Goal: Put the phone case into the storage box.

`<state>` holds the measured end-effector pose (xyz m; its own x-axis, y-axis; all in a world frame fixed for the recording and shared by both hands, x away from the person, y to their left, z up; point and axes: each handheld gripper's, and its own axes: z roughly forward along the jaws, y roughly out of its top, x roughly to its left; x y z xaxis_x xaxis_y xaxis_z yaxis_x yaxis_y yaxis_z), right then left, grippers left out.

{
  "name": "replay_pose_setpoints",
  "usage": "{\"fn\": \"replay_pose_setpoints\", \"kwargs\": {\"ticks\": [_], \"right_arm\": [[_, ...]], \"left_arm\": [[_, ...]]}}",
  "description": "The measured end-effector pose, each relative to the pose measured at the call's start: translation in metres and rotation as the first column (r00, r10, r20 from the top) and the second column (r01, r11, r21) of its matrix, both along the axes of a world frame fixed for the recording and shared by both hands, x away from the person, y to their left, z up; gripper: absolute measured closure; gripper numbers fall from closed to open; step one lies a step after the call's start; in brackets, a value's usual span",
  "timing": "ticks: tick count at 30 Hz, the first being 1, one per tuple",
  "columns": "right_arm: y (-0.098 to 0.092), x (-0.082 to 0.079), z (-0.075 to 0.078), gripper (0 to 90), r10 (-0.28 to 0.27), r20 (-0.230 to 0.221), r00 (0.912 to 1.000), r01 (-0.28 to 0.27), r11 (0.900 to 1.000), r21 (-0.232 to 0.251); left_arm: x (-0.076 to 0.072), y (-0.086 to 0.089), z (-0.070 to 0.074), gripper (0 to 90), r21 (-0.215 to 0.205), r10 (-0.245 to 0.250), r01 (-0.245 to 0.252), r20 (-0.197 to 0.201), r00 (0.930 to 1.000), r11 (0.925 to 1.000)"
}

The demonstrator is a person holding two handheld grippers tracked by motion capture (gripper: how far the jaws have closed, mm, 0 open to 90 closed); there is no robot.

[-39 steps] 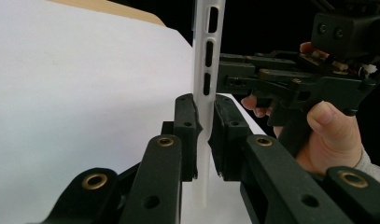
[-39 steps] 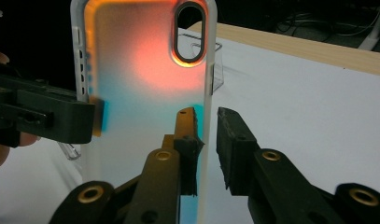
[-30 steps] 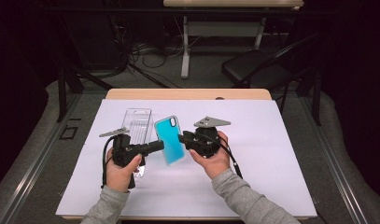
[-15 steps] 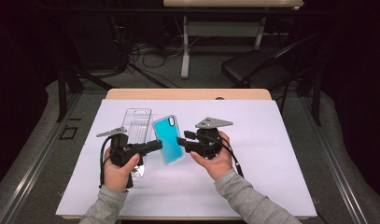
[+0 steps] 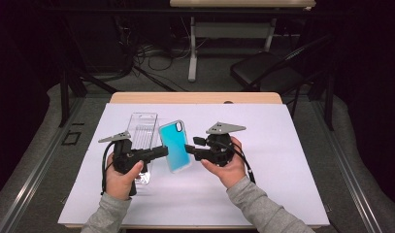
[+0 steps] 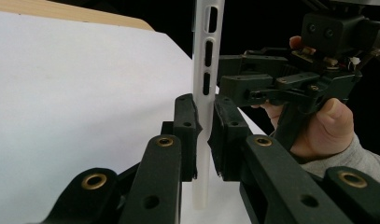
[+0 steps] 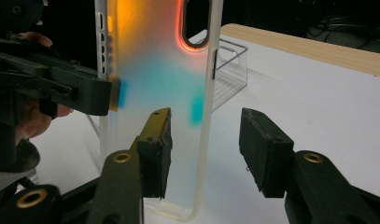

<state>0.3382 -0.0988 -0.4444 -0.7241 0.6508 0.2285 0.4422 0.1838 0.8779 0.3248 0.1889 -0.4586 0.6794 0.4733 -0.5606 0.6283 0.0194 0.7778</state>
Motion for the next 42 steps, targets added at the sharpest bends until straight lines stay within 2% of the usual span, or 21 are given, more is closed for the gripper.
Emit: {"fn": "replay_pose_setpoints", "kwargs": {"ticks": [13,22,30,42], "right_arm": [[-0.01,-0.005,0.001,53.5,0.039,-0.005,0.9992,-0.039,0.999,0.021],[-0.019,-0.007,0.001,53.5,0.063,0.001,0.998,-0.063,0.996,0.059],[-0.027,-0.01,0.003,53.6,0.083,0.01,0.9965,-0.083,0.992,0.096],[-0.037,-0.011,0.006,55.3,0.118,0.014,0.9929,-0.119,0.985,0.125]], "left_arm": [[-0.002,-0.001,0.003,81.5,-0.007,-0.038,0.038,0.011,0.9992,0.9993],[-0.006,-0.004,0.006,81.5,0.001,-0.053,0.053,0.026,0.9983,0.9986],[-0.008,-0.008,0.008,81.5,0.016,-0.101,0.1,0.053,0.9935,0.9948],[-0.011,-0.013,0.008,81.5,0.011,-0.135,0.134,0.062,0.989,0.9909]]}}
